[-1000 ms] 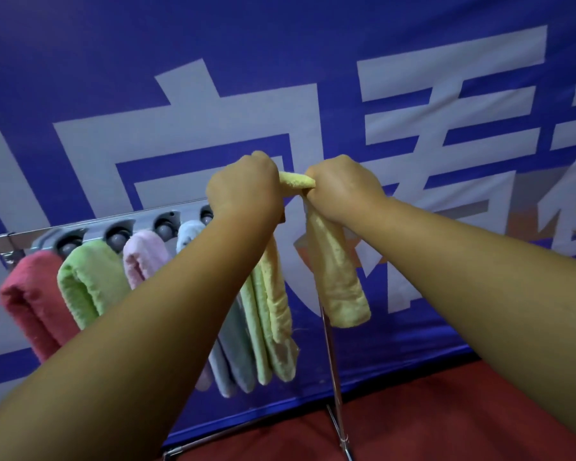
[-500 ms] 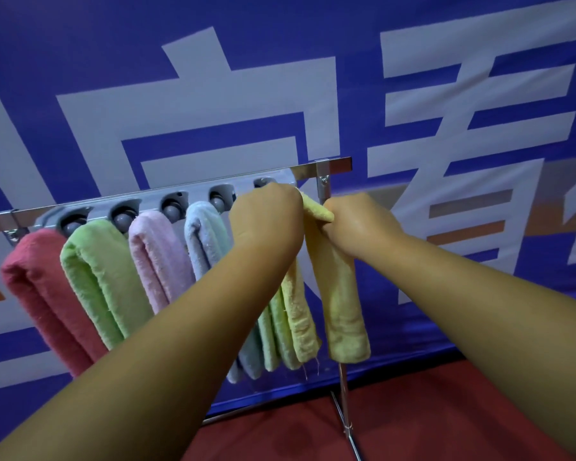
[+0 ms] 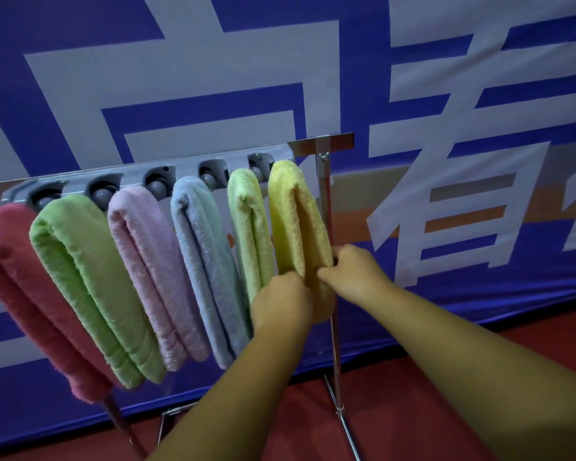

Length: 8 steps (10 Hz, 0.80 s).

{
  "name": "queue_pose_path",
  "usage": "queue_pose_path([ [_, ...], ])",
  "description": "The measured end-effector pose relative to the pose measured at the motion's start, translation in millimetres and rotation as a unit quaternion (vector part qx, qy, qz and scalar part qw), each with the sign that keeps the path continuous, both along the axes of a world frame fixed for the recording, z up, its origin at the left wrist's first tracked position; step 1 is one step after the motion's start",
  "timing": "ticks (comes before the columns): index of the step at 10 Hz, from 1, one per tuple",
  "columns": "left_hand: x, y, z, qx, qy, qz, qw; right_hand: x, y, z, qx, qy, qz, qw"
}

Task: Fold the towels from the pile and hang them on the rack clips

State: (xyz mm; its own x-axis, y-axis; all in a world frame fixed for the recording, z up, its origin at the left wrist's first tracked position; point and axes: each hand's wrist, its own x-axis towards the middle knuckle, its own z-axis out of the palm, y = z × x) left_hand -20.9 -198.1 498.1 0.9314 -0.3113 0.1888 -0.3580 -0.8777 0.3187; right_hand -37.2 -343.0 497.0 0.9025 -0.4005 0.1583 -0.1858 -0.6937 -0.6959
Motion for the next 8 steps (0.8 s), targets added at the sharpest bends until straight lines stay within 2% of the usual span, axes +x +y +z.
queue_pose_path([
  [1,7,0,-15,0.029,-0.015,0.009,0.999,1,-3,-21,-0.063,0.046,0.015,0.997],
  [3,12,3,-32,0.053,-0.006,0.010,0.999,0,-3,-35,-0.076,0.067,0.016,0.995],
  [5,2,11,-23,0.004,0.062,-0.001,0.998,-15,5,-37,-0.093,0.083,0.035,0.992],
  [6,-8,26,-12,-0.004,0.103,-0.016,0.995,-30,11,-29,-0.063,0.126,0.070,0.988],
  [7,-19,49,5,-0.020,0.117,-0.045,0.992,-43,17,-13,-0.081,0.151,0.081,0.982],
  [8,-23,71,25,-0.104,0.127,-0.049,0.985,-51,24,7,-0.112,0.150,0.057,0.981],
])
